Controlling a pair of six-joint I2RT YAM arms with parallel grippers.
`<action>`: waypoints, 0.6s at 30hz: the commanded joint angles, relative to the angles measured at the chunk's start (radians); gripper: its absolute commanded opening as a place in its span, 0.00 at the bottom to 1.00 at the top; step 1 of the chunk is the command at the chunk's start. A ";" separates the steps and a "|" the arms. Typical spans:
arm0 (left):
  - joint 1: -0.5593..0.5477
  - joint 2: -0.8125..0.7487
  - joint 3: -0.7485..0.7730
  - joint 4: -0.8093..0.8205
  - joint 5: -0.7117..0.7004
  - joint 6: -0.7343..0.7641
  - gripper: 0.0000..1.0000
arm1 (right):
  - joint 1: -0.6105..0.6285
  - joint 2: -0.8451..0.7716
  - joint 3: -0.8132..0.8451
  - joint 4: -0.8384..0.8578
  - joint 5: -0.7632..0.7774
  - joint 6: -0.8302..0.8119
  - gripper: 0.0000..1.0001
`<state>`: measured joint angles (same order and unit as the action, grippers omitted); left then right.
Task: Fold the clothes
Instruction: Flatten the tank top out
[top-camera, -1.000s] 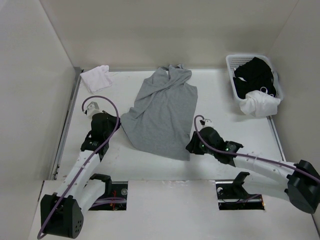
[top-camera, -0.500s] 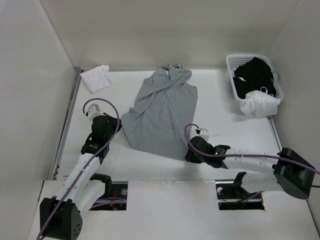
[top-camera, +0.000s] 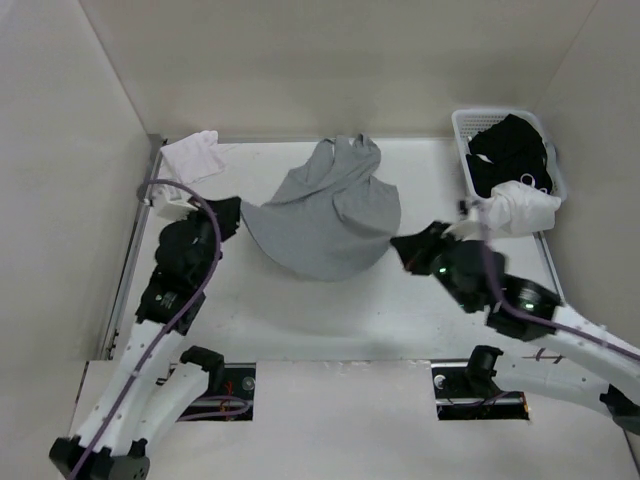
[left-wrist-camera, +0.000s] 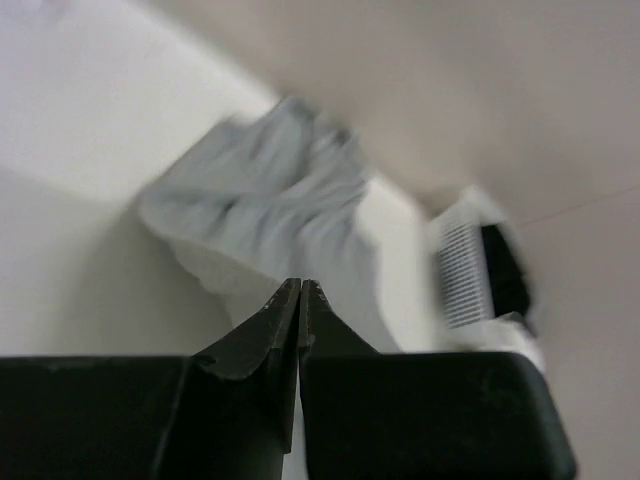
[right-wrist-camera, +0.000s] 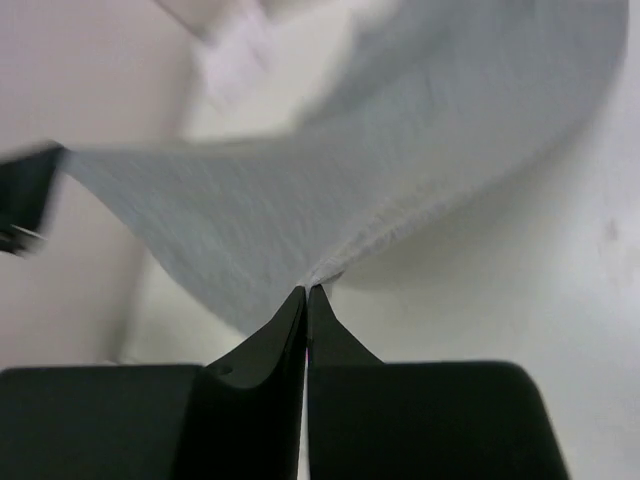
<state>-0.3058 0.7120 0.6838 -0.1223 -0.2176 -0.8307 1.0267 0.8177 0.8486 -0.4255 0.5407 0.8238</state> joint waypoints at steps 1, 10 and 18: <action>-0.045 -0.100 0.227 0.093 -0.113 0.033 0.00 | 0.028 -0.104 0.264 -0.050 0.224 -0.240 0.02; -0.063 -0.031 0.715 0.190 -0.255 0.255 0.00 | 0.098 0.069 0.964 0.065 0.324 -0.756 0.03; -0.094 0.151 1.000 0.176 -0.250 0.361 0.00 | 0.247 0.352 1.441 0.224 0.380 -1.179 0.03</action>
<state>-0.3943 0.7795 1.6485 0.0525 -0.4309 -0.5606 1.2530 1.0927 2.2261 -0.2977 0.8600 -0.1055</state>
